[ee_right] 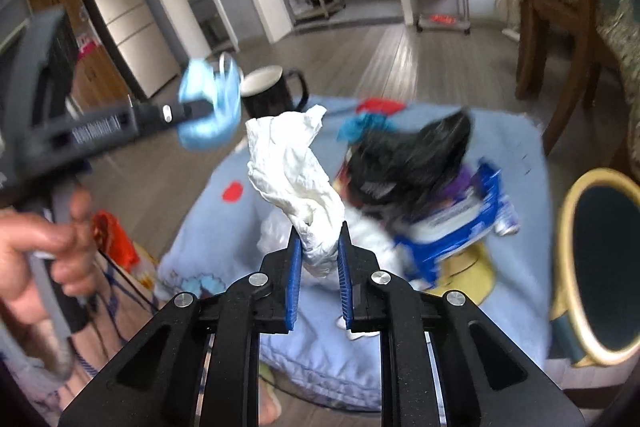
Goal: Collect trash
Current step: 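Grasp the white tissue with the right tool while the left tool holds the mask, then carry mask and tissue over the bin and open both tools to drop them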
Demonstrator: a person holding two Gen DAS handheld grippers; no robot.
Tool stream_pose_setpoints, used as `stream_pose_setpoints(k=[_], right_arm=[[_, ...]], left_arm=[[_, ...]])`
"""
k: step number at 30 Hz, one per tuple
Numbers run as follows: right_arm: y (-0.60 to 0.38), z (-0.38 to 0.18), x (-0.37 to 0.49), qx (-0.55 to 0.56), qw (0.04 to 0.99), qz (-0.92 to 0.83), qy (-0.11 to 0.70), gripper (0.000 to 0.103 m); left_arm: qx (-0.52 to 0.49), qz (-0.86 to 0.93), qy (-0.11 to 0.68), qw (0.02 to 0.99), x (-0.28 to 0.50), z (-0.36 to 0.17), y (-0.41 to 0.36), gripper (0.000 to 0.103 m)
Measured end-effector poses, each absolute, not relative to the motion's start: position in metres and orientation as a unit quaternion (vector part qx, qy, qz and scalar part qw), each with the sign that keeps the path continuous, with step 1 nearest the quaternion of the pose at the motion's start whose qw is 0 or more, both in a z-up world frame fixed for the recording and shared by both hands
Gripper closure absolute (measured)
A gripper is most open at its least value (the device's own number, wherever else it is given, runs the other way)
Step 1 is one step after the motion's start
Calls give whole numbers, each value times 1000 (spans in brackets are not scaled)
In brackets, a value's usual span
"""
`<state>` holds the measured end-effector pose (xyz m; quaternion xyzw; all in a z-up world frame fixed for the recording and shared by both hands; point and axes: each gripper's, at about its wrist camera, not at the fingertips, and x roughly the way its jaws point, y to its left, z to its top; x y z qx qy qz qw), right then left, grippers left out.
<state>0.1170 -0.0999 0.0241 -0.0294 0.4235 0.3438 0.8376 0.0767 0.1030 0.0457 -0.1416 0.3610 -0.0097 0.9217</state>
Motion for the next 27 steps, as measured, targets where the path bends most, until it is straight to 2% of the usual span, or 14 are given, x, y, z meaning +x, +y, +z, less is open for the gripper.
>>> stream_pose_setpoints(k=[15,27], right_arm=[[-227,66,127,12,894,228,386,85],[-325,69,128,95,932,72,341,85]], left_arm=[[-82,-118,367,919,94,53,9,90],[-19,-266,385,883,141,49,-121,90]])
